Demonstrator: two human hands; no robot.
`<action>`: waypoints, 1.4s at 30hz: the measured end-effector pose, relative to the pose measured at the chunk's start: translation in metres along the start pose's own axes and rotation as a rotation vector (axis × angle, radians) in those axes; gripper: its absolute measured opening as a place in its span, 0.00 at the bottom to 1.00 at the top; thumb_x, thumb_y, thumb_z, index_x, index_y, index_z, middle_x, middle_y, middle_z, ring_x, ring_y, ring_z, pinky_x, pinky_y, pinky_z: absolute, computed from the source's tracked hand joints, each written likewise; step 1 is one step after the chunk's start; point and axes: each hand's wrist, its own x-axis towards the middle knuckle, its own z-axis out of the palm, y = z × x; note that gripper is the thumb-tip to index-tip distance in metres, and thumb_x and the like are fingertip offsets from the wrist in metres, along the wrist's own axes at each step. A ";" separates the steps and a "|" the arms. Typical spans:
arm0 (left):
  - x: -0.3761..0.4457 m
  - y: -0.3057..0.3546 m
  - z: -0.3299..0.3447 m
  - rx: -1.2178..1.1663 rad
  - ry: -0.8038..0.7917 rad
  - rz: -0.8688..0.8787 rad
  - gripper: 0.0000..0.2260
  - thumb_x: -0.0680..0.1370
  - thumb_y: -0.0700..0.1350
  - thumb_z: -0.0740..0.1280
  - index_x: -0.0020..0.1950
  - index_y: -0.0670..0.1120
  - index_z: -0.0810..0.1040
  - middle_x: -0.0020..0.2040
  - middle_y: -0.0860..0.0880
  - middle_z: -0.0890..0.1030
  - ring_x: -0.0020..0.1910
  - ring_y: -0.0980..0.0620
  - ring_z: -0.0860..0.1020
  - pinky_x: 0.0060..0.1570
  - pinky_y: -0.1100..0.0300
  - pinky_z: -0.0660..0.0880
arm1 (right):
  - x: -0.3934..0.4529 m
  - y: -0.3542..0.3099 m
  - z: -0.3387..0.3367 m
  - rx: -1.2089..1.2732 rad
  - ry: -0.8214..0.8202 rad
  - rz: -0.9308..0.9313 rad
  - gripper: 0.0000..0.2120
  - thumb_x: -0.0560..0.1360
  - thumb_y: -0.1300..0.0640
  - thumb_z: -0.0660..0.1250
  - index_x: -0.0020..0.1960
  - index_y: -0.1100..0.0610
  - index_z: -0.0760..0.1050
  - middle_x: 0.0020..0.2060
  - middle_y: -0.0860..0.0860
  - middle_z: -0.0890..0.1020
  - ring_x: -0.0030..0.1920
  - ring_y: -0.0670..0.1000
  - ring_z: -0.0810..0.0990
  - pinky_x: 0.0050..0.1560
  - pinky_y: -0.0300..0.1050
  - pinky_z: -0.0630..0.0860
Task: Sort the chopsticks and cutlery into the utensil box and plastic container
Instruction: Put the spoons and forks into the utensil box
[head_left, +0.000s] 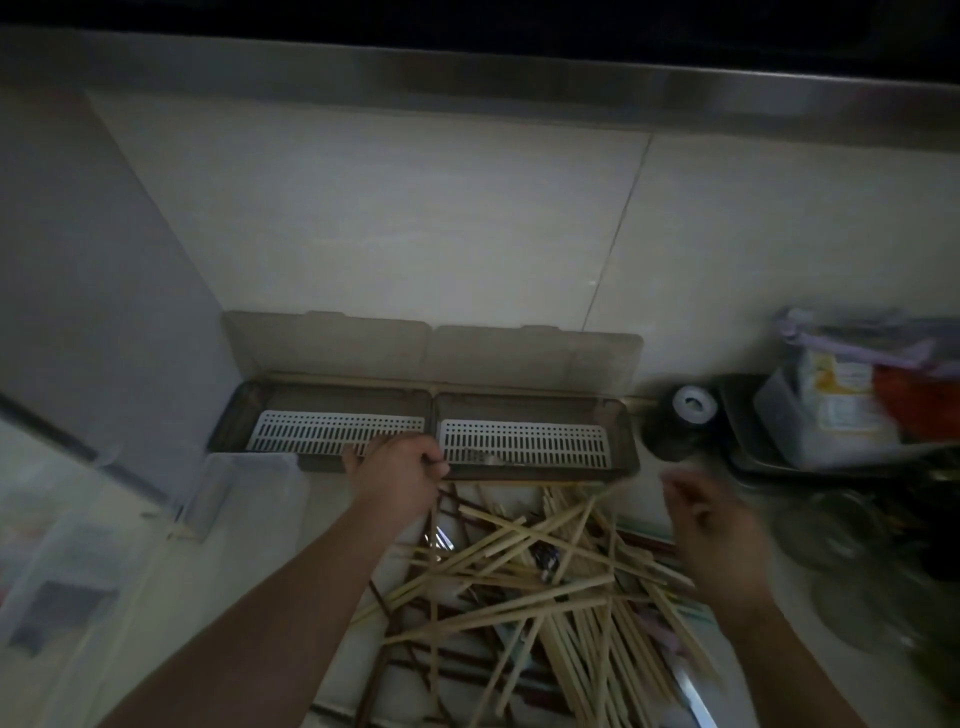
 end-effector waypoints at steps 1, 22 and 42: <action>0.000 0.001 0.001 -0.002 0.003 -0.003 0.04 0.75 0.55 0.67 0.41 0.60 0.76 0.50 0.60 0.79 0.59 0.51 0.73 0.70 0.40 0.54 | -0.019 0.016 -0.011 -0.040 0.021 0.024 0.06 0.75 0.59 0.68 0.47 0.47 0.78 0.40 0.47 0.82 0.38 0.43 0.78 0.37 0.33 0.69; 0.005 0.002 -0.004 -0.017 -0.060 -0.078 0.04 0.75 0.57 0.69 0.42 0.58 0.78 0.49 0.57 0.83 0.59 0.49 0.76 0.69 0.43 0.52 | -0.115 0.064 -0.006 -0.510 -0.344 0.169 0.13 0.74 0.37 0.60 0.57 0.24 0.69 0.42 0.42 0.70 0.52 0.44 0.76 0.47 0.36 0.72; 0.006 0.000 -0.003 -0.008 -0.065 -0.066 0.05 0.75 0.57 0.68 0.43 0.58 0.79 0.51 0.58 0.82 0.59 0.49 0.76 0.69 0.41 0.53 | -0.115 0.098 -0.046 -0.518 -0.146 0.512 0.13 0.71 0.59 0.69 0.44 0.43 0.69 0.37 0.57 0.80 0.40 0.61 0.81 0.40 0.50 0.75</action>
